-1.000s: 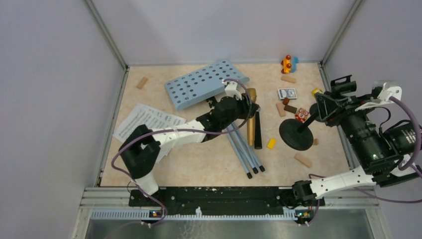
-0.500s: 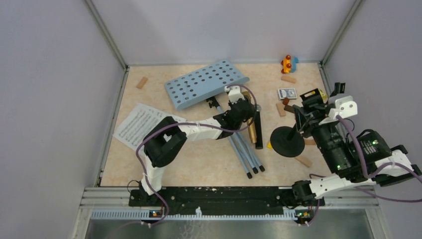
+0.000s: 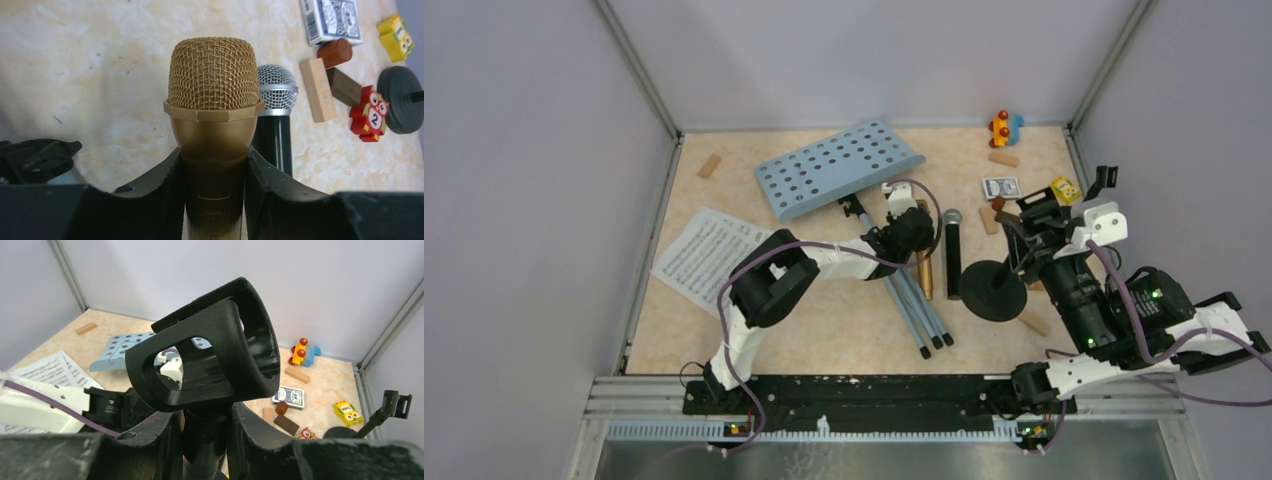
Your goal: Pack up the instrument practice props
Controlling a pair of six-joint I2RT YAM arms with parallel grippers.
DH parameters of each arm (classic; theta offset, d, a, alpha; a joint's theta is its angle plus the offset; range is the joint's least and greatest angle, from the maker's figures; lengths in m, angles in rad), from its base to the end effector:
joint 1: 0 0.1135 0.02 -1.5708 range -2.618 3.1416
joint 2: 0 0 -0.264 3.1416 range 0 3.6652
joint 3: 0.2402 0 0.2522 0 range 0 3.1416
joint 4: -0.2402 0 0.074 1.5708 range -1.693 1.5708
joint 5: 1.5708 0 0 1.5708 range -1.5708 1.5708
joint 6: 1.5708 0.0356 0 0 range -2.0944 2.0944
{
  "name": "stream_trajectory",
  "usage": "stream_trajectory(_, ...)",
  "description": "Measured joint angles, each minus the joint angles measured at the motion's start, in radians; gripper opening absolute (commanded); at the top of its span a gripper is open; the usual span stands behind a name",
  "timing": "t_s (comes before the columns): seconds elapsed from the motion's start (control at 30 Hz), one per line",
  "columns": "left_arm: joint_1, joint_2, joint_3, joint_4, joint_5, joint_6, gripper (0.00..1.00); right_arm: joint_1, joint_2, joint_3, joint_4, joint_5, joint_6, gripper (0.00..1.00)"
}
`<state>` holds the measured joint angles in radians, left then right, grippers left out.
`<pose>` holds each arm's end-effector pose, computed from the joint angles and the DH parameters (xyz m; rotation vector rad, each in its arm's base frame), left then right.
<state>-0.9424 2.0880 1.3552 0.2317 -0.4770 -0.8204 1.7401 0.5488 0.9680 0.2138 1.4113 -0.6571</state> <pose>0.2868 -0.3669 0.1730 -0.1695 2.0611 -0.6192 0.0248 0.0634 0.4528 -0.2420 1.4605 0.2174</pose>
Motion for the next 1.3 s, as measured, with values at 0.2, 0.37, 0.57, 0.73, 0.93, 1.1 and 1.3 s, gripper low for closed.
stream_trajectory(0.2, 0.01, 0.051, 0.004, -0.001, 0.098, -0.047, 0.46, 0.0, -0.003, -0.03, -0.021, 0.002, 0.057, 0.0)
stream_trajectory(0.37, 0.01, 0.066, 0.004, -0.008, 0.151, -0.074, 0.65, 0.0, 0.011, -0.066, -0.086, 0.01, 0.113, 0.0)
stream_trajectory(0.57, 0.01, 0.06, 0.004, 0.01, 0.188, -0.091, 0.85, -0.062, 0.093, -0.033, -0.286, -0.03, 0.259, 0.0)
stream_trajectory(0.73, 0.01, 0.015, -0.027, -0.031, 0.211, -0.094, 0.92, -0.315, 0.197, 0.041, -0.501, -0.209, 0.436, 0.0)
stream_trajectory(0.93, 0.008, -0.167, -0.169, -0.082, 0.219, -0.091, 0.99, -0.735, 0.33, 0.063, -0.582, -0.548, 0.54, 0.0)
stream_trajectory(1.1, 0.008, -0.375, -0.277, -0.137, 0.227, -0.07, 0.99, -1.085, 0.475, 0.07, -0.537, -0.784, 0.59, 0.0)
stream_trajectory(1.3, 0.003, -0.596, -0.432, -0.166, 0.269, -0.051, 0.99, -1.248, 0.691, 0.104, -0.389, -0.875, 0.641, 0.0)
